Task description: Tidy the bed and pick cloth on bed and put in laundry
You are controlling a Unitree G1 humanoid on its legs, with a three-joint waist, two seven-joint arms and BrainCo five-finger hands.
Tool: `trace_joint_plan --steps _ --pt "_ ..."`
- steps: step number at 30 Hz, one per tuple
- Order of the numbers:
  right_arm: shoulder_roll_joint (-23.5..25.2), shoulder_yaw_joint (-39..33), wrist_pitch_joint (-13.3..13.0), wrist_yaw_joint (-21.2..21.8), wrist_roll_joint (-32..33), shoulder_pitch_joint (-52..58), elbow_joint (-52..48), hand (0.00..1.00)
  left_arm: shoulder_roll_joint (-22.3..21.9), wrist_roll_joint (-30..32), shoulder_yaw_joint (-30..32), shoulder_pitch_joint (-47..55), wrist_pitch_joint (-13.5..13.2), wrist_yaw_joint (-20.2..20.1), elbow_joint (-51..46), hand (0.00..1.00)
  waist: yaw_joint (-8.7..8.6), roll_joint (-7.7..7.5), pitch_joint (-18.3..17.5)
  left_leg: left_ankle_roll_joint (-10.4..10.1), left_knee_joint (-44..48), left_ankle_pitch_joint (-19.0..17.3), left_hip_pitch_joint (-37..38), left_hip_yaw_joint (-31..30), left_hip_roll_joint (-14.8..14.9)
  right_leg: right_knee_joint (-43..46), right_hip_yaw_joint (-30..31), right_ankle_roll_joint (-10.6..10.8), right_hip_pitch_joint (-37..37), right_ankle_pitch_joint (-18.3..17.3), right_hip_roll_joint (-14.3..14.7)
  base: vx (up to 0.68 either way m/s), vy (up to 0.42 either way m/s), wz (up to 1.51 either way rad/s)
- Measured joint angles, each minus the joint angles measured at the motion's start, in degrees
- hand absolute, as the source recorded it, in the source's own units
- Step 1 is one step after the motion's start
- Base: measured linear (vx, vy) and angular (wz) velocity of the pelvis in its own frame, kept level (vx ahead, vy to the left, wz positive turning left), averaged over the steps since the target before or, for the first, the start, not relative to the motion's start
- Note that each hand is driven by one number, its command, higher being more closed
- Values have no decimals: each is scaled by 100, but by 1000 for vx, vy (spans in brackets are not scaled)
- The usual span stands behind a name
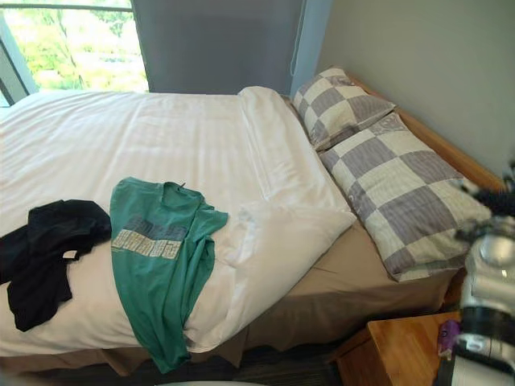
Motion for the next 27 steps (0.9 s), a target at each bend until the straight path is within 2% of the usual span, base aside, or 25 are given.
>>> trace_joint_plan --steps 2,6,10,12,14,15,18,21,23,27 --pt "452 343 160 112 -220 16 -376 0 8 -40 -149 10 -25 6 -58 0 15 10 26 14 1 9 -32 -126 -25 1 -94 -3 42 2 -26 10 -7 28" --pt "1111 1061 532 270 -888 40 -286 0 -48 -26 -333 53 -23 6 -78 0 113 189 209 70 0 47 -79 -325 -86 5 -244 -3 112 2 -87 -37 -3 23" --pt "1368 1515 767 211 -1426 31 363 0 -48 25 -405 62 -33 59 -156 0 129 221 308 111 -3 140 -248 -576 -103 6 -457 -2 95 -2 -108 -62 -25 31" --pt "1425 1839 995 104 -1751 16 873 0 -65 32 -406 40 -35 115 -192 0 257 247 377 122 -31 182 -300 -687 -109 12 -529 -9 97 -16 -112 -76 -24 21" --pt "1507 1951 1116 20 -1878 -59 1176 0 -76 35 -405 24 -36 121 -196 0 281 267 400 136 -34 222 -387 -753 -121 14 -549 -21 49 -31 -119 -81 -12 19" --pt "1629 2002 1267 -129 -1980 -267 1554 0 -96 35 -404 8 -31 127 -230 0 292 299 436 145 -35 263 -481 -809 -124 31 -552 -22 -68 -31 -120 -77 -6 14" --pt "1629 2150 1424 -298 -2024 -550 1985 0 -117 36 -402 -19 -30 137 -289 0 314 330 513 161 -36 348 -670 -936 -127 51 -648 -25 -163 -29 -122 -45 -12 24" --pt "1622 2195 1527 -530 -2064 -983 2427 0 -105 32 -397 -186 -20 260 -327 0 443 280 673 168 -35 447 -934 -1045 -108 55 -717 -66 -357 5 -92 -44 -10 18" --pt "1621 2241 1551 -667 -2064 -1501 2723 0 -68 27 -396 -335 -17 321 -423 0 503 217 932 184 -33 531 -1146 -1112 -99 55 -750 -100 -533 68 -74 -45 -5 13" --pt "1615 2380 1666 -1058 -2232 -2307 3003 0 111 17 -397 -843 -11 331 -480 0 728 -107 1506 218 -1 669 -1525 -1173 -83 35 -774 -191 -876 230 -45 -30 7 8"
